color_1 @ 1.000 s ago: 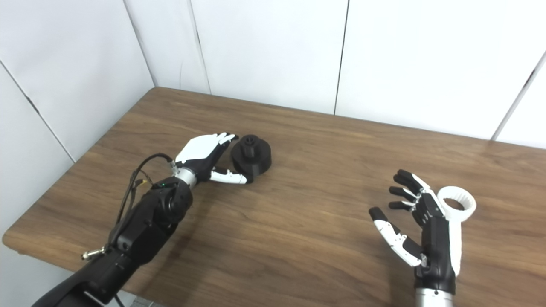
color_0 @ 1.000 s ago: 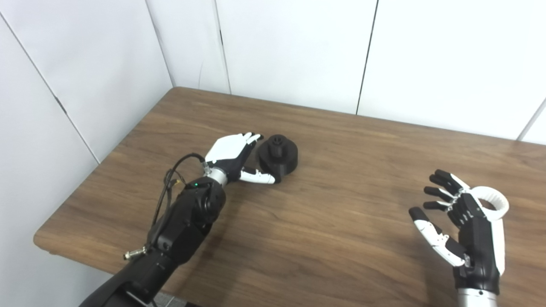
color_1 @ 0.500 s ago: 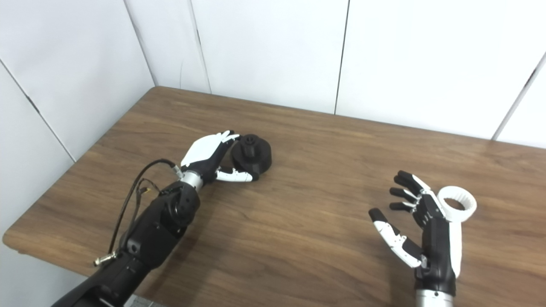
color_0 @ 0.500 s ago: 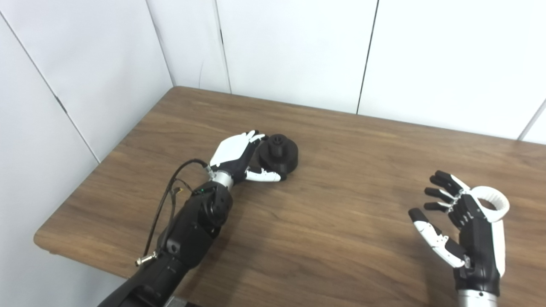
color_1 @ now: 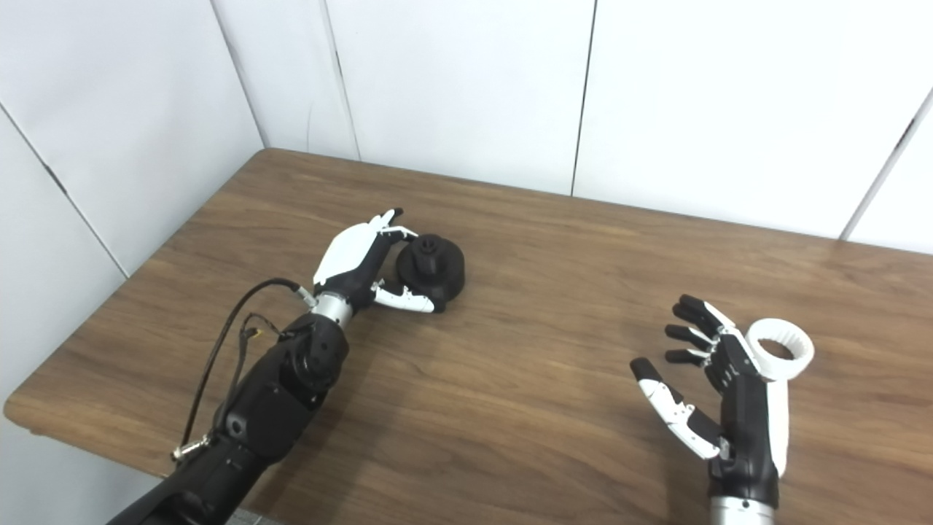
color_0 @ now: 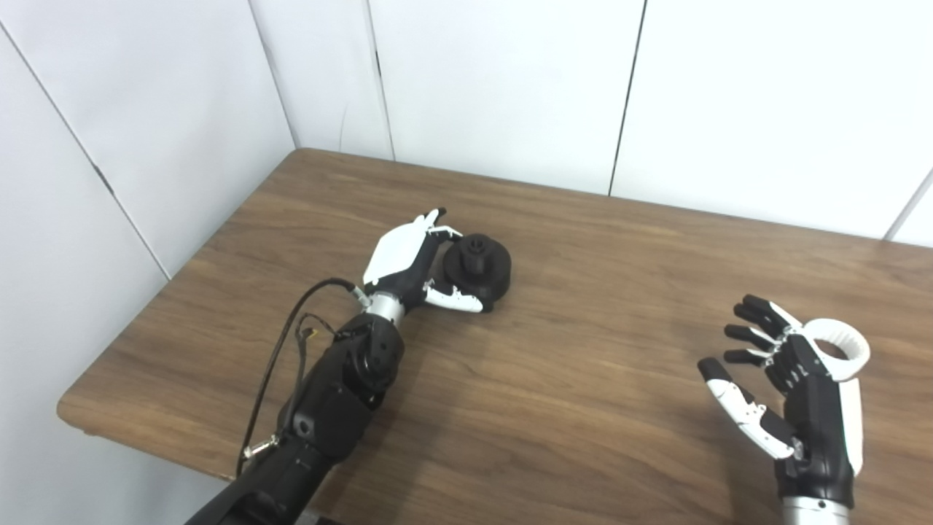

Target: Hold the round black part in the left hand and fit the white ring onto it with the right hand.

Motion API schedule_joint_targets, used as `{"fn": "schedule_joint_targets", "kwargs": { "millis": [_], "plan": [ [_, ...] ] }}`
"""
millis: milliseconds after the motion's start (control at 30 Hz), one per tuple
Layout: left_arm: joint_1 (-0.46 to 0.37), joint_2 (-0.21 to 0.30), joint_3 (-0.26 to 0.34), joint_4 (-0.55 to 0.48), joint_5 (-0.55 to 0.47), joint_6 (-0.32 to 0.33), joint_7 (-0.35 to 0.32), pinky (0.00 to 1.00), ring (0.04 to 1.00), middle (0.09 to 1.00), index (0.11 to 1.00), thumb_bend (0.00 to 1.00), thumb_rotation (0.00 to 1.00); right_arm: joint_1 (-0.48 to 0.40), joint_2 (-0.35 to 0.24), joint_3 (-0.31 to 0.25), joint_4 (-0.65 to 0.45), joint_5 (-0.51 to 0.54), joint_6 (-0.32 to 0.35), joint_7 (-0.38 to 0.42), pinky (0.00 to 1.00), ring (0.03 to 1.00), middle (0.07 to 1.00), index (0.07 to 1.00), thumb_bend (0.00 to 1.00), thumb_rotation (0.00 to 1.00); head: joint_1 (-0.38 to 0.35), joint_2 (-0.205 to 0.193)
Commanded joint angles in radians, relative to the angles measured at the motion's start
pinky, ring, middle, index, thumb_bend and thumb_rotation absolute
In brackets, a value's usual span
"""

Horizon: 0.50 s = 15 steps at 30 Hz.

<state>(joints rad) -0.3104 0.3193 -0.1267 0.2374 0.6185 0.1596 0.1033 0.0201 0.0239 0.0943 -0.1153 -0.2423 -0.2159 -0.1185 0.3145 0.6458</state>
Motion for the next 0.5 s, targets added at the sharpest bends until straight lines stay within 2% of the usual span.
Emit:
{"fn": "schedule_joint_targets", "kwargs": {
  "millis": [0,300,467],
  "plan": [
    [-0.047,0.021,0.009,0.008,0.001,-0.025,0.030,1.00,1.000,1.000,0.581,0.87,0.27,0.039,-0.006,-0.009,0.012,0.005,-0.005,0.001,0.57,0.702,0.771,0.774,0.66,0.30,0.001,0.001],
    [-0.042,0.014,0.013,0.002,-0.001,-0.028,0.034,1.00,1.000,1.000,0.570,0.88,0.24,0.035,-0.008,-0.011,0.014,0.005,-0.008,0.001,0.57,0.702,0.771,0.773,0.66,0.30,0.000,0.002],
    [-0.035,0.008,0.006,-0.019,0.005,-0.016,0.020,1.00,1.000,1.000,0.583,0.89,0.26,0.035,-0.008,-0.010,0.012,-0.001,-0.007,-0.001,0.57,0.700,0.774,0.774,0.66,0.30,-0.002,0.004]
  ]
}}
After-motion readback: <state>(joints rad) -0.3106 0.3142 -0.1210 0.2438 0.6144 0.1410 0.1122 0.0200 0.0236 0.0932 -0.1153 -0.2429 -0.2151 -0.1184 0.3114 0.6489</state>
